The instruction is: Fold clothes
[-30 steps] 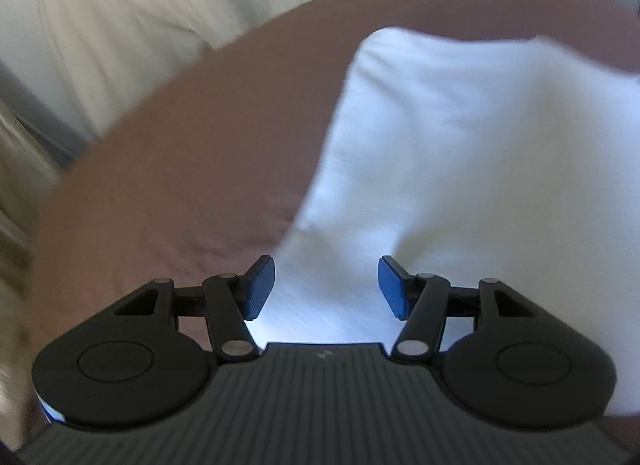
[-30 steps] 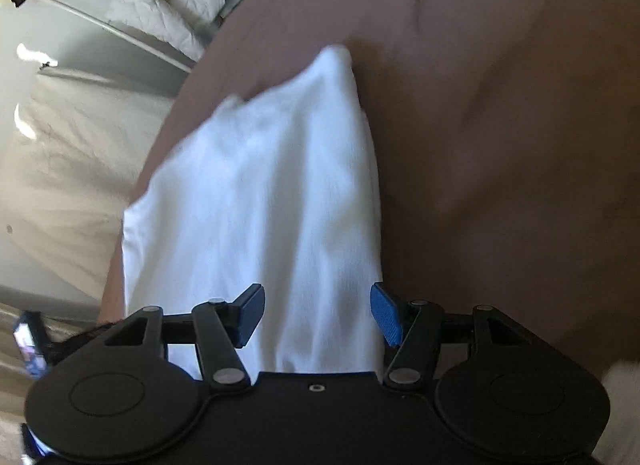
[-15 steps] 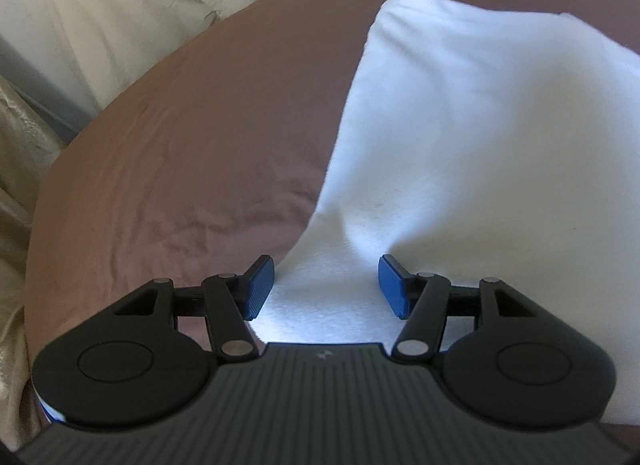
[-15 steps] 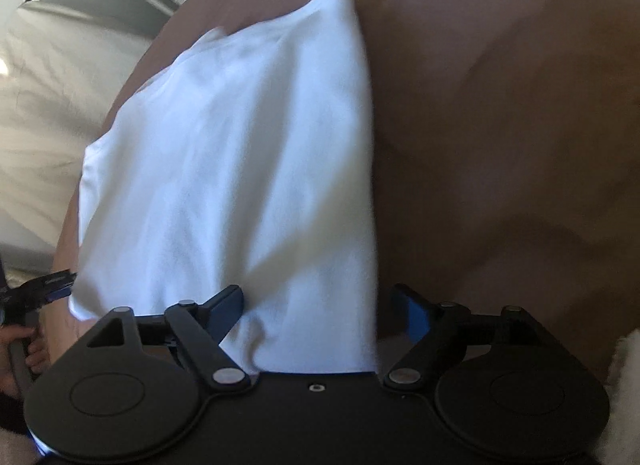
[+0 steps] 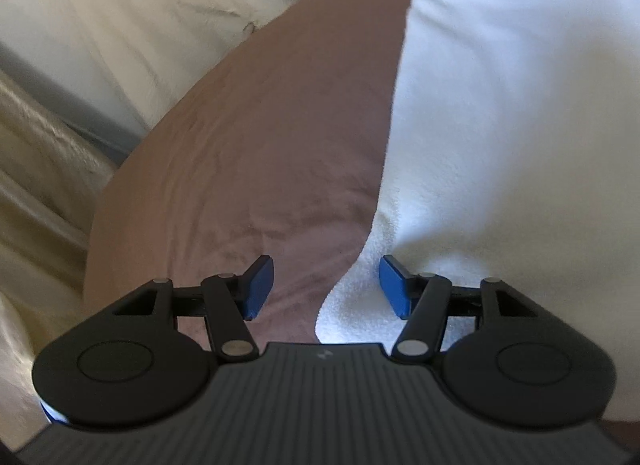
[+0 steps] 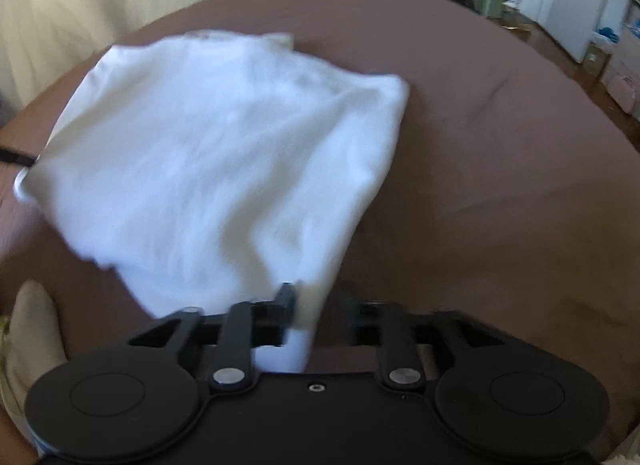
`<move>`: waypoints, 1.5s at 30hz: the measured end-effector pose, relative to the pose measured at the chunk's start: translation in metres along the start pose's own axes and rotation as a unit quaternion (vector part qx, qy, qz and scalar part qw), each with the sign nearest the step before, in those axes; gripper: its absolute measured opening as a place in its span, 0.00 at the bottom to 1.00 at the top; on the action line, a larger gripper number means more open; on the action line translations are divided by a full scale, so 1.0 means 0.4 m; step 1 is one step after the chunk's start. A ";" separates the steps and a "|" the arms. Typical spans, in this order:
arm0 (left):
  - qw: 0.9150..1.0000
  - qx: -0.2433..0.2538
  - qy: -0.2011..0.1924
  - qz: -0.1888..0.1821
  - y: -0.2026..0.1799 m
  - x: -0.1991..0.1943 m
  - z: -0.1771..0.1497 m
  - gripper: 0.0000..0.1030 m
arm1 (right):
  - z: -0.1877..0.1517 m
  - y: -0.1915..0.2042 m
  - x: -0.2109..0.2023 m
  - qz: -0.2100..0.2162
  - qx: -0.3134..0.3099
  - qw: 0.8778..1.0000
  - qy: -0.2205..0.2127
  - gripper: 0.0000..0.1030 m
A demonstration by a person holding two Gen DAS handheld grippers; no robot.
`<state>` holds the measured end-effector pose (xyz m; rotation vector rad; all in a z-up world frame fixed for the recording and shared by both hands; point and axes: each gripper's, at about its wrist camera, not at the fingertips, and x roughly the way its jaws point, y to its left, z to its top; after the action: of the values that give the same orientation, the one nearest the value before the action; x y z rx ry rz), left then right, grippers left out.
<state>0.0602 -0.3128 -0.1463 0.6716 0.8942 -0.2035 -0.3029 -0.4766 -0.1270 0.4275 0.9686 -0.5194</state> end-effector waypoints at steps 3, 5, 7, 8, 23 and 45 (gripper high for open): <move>1.000 -0.011 0.001 -0.012 0.017 -0.012 -0.003 0.57 | 0.023 -0.028 -0.014 0.012 0.027 1.000 -0.007 0.56; 1.000 -0.013 0.001 -0.016 0.019 -0.014 -0.003 0.58 | 0.041 -0.056 -0.012 0.039 0.051 0.998 -0.001 0.61; 1.000 -0.017 0.003 -0.017 0.022 -0.014 0.000 0.58 | 0.085 -0.109 0.009 0.073 0.082 0.994 0.008 0.61; 0.999 -0.027 0.002 -0.016 0.032 -0.016 0.003 0.58 | 0.108 -0.136 0.021 0.091 0.098 0.991 0.013 0.61; 0.941 -0.275 0.079 -0.183 0.214 0.041 -0.069 0.59 | 0.210 -0.396 0.278 0.276 0.278 0.920 0.017 0.67; 0.959 -0.084 -0.033 -0.268 0.173 0.150 0.128 0.69 | 0.187 -0.338 0.386 0.322 0.304 0.894 0.066 0.68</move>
<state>0.1608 -0.2841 -0.1388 0.2498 1.0025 -0.6229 -0.2620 -0.6607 -0.2369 1.3128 0.7133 -0.1699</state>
